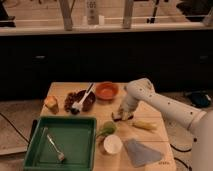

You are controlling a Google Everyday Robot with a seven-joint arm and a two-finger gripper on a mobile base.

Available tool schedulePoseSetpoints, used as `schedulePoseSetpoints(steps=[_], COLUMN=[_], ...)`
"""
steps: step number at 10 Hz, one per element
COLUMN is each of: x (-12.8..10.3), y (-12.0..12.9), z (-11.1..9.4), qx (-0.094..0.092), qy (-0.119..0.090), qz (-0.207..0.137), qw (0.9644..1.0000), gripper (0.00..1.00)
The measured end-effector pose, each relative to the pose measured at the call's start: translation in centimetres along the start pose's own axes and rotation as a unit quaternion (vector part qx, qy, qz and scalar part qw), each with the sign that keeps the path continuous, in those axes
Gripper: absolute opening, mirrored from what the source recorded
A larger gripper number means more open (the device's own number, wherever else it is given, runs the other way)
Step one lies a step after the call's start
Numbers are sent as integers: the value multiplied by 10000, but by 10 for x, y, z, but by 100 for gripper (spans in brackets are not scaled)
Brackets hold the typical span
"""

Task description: Wipe table surface with eraser

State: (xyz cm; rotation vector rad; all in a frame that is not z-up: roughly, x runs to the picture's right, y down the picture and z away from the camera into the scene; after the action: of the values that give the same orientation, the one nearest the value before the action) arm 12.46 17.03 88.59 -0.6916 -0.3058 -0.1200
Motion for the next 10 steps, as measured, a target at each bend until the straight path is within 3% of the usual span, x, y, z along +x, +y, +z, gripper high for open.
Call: schedulePoseSetpoints(steps=[2, 6, 10], x=[8, 15, 17], y=[3, 1, -26], z=[1, -19, -30], qx=[-33, 85, 225], qy=[46, 148, 231], qz=[18, -56, -132], qw=[10000, 9998, 9994], gripper=[0, 0, 0])
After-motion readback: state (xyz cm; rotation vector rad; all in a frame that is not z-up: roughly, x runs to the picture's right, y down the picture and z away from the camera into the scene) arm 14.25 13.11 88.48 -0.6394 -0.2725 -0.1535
